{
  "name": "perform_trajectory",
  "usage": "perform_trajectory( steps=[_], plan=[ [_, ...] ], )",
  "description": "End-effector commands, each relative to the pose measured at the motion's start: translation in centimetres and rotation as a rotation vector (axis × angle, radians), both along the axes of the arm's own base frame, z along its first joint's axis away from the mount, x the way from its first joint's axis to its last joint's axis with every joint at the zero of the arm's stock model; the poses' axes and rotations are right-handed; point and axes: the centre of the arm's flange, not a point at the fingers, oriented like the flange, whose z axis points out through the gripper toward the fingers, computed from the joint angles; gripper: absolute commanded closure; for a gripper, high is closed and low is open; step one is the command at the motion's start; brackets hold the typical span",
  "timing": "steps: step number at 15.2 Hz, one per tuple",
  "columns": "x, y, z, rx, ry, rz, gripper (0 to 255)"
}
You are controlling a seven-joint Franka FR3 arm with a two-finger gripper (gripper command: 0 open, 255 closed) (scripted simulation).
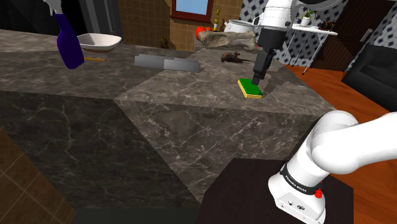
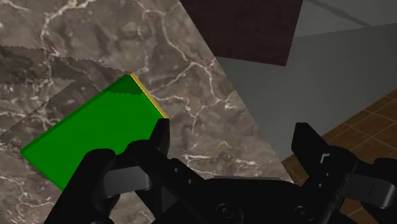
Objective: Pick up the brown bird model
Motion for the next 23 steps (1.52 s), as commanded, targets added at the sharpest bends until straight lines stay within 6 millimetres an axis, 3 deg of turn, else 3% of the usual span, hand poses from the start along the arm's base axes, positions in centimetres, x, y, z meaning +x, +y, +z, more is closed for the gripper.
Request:
perform_trajectory(
  steps=[1,12,23],
  plan=[
    [0.0,0.0,0.0,0.0,0.0,0.0,0],
    [6.5,-11.0,-2.7,-0.052,-0.093,0.03,0],
    [13.6,-21.9,-4.1,-0.104,-0.185,0.06,0]
  ],
)
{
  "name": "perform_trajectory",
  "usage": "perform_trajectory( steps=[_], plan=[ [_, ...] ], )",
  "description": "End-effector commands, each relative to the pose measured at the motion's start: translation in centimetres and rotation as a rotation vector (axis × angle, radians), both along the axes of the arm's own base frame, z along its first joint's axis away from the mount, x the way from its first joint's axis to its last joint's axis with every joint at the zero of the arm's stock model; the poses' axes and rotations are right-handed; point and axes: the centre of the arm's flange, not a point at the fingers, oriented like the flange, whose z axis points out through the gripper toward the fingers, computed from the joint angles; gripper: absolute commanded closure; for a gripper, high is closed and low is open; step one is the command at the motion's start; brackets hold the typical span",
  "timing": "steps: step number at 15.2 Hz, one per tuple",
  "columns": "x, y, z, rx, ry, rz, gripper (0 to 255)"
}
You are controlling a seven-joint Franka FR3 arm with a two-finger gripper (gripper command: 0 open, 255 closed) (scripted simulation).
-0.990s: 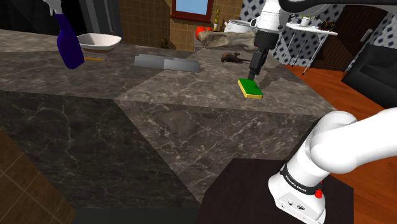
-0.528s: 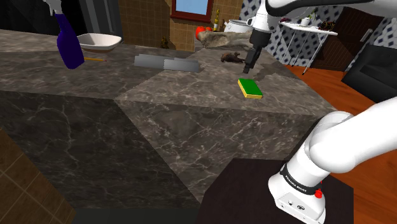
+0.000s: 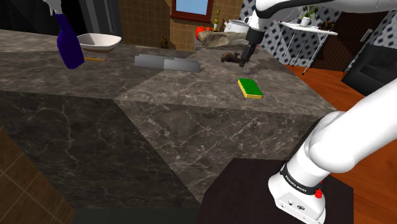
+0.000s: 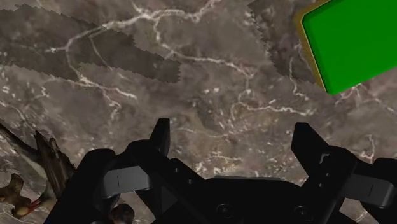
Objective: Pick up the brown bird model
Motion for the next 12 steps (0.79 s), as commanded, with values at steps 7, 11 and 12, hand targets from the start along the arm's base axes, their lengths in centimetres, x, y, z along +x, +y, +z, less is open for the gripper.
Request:
perform_trajectory(
  steps=[7,11,12],
  plan=[
    [5.4,-8.1,-0.6,-0.04,-0.068,0.023,0],
    [8.2,-12.0,-0.5,-0.059,-0.102,0.034,0],
    [8.8,-13.0,-0.4,-0.064,-0.11,0.037,0]
  ],
)
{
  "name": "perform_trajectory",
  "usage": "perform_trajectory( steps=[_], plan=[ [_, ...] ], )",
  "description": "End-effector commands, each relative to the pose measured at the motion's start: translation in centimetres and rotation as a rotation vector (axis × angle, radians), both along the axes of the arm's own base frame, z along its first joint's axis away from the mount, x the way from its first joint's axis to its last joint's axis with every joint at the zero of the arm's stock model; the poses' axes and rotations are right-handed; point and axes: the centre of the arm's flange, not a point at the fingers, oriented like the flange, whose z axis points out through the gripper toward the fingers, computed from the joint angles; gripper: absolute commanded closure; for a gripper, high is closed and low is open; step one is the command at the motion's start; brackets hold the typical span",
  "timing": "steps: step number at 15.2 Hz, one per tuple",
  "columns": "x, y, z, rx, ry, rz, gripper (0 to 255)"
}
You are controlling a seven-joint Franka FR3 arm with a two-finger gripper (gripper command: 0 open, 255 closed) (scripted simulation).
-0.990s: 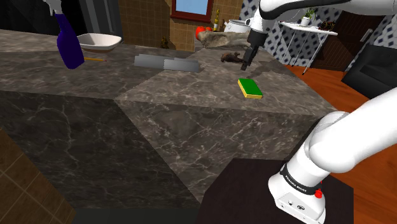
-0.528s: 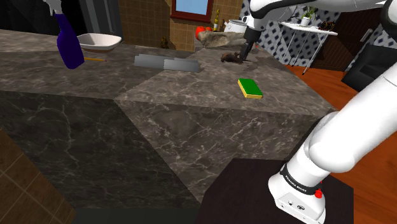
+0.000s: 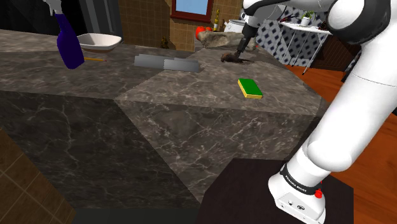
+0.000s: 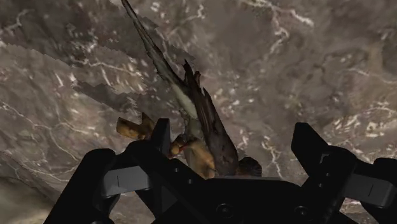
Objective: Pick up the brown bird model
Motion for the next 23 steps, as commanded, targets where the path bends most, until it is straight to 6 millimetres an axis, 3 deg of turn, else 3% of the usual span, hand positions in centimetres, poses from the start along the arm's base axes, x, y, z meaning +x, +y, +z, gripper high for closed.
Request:
perform_trajectory(
  steps=[1,10,11,20,23],
  plan=[
    [1.6,-2.0,-0.2,-0.01,-0.017,0.007,0],
    [1.6,-2.0,-4.2,-0.01,-0.017,0.007,0],
    [1.6,-2.0,-4.2,-0.01,-0.017,0.007,255],
    [1.6,-2.0,-4.2,-0.01,-0.017,0.007,255],
    [1.6,-2.0,-2.6,-0.01,-0.017,0.007,255]
  ],
)
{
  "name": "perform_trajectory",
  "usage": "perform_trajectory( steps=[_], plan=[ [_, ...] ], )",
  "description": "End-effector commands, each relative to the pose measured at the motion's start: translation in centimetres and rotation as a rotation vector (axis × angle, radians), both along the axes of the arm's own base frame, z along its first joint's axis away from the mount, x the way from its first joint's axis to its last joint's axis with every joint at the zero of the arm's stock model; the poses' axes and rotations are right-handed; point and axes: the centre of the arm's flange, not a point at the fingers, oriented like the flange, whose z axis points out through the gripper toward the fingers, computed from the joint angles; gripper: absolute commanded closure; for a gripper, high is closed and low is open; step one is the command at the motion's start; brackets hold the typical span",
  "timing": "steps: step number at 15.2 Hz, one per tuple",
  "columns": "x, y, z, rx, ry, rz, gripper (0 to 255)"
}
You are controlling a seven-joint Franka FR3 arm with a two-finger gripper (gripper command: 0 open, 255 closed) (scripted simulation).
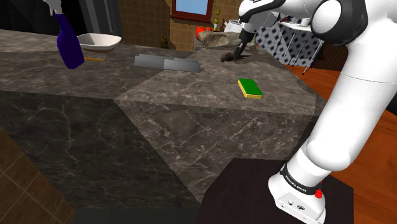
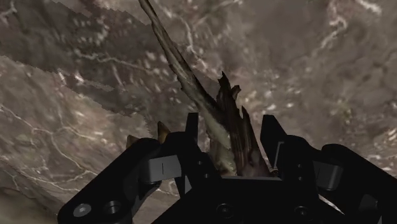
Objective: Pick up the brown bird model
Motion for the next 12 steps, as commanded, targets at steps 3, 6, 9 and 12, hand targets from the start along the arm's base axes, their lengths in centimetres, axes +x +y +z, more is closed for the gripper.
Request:
perform_trajectory(
  steps=[3,6,9,12],
  plan=[
    [-0.1,0.0,2.1,0.0,0.0,0.0,255],
    [-0.1,0.0,3.7,0.0,0.0,0.0,255],
    [-0.1,0.0,5.3,0.0,0.0,0.0,255],
    [-0.1,0.0,6.8,0.0,0.0,0.0,255]
  ],
)
